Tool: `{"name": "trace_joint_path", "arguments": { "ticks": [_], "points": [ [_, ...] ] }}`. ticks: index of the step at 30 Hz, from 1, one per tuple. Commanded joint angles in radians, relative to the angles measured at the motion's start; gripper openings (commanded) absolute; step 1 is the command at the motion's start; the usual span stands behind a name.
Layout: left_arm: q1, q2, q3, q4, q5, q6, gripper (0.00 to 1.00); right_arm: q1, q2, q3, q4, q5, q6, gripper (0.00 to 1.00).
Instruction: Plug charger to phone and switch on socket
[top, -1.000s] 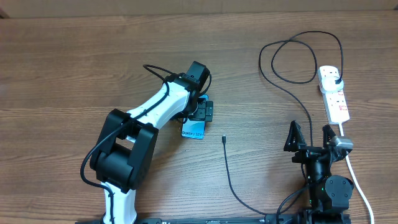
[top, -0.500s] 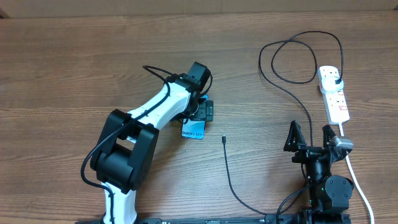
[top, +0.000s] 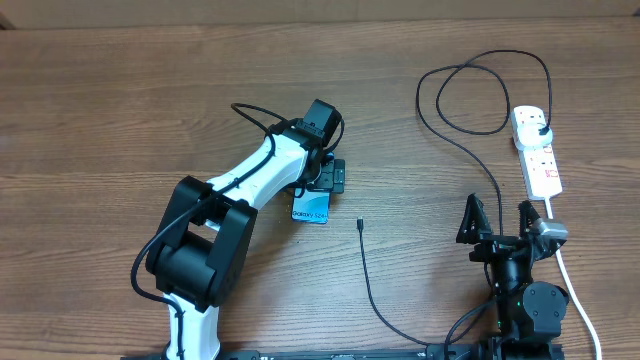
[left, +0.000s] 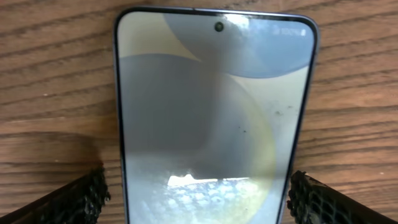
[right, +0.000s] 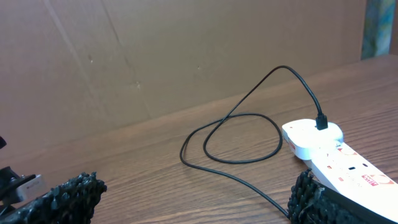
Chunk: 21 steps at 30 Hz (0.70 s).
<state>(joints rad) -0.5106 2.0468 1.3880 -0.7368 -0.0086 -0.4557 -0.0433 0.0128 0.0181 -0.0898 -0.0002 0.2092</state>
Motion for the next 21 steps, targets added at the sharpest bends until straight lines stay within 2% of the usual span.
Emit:
{"name": "trace_joint_path", "arguments": {
  "ticks": [1, 21],
  "points": [
    [0.005, 0.009, -0.024, -0.003, -0.029, 0.021, 0.99, 0.004, -0.009, -0.010, 0.005, -0.002, -0.002, 1.00],
    [0.080, 0.009, -0.024, -0.023, -0.024, -0.008, 1.00, 0.004, -0.009, -0.010, 0.005, -0.002, -0.002, 1.00]
  ]
}}
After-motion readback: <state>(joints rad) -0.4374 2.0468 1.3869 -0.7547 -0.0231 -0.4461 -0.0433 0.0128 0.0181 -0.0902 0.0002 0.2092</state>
